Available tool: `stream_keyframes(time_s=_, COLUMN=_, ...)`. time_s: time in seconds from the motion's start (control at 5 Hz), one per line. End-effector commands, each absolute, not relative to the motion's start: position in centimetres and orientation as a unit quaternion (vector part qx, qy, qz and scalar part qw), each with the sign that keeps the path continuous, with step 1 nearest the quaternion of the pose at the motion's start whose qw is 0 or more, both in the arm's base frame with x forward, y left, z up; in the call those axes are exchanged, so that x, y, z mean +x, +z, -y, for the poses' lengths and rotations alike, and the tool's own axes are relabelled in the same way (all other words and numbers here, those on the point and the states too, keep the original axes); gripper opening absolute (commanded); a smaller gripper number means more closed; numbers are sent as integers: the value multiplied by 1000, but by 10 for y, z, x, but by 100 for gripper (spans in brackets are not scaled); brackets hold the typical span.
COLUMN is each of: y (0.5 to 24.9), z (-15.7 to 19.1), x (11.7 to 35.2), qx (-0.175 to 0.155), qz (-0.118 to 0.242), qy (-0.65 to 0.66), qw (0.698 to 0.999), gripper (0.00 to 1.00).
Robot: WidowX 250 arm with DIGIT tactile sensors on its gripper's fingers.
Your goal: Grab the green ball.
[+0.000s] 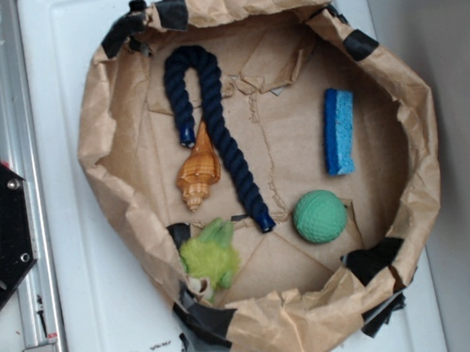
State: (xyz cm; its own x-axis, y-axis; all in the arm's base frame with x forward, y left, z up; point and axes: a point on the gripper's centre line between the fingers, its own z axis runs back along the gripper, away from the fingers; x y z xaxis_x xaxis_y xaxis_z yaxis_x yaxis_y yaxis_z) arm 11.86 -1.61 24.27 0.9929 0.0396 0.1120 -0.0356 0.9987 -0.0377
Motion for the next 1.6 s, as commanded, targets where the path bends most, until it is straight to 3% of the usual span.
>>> stream_keyframes(time_s=0.0, y=243, z=16, x=119, qx=-18, qz=56, qy=19, qw=998, gripper=100)
stream_keyframes(time_s=0.2, y=217, z=-7, x=169, qx=-27, qz=110, qy=74, qw=991, gripper=100)
stream_keyframes(time_s=0.6, y=178, z=-13, x=259, qx=-36, qz=171, qy=119, qw=977, gripper=100)
stream_keyframes(time_s=0.8, y=141, z=3, x=290, qx=-47, qz=171, qy=125, qw=976, gripper=100)
stream_keyframes(time_s=1.0, y=116, z=17, x=311, qx=-87, qz=175, qy=118, qw=974, gripper=100)
stream_keyframes(time_s=1.2, y=89, z=33, x=320, qx=-91, qz=148, qy=84, qw=981, gripper=100)
stream_keyframes(time_s=1.4, y=54, z=66, x=309, qx=-105, qz=95, qy=44, qw=989, gripper=100)
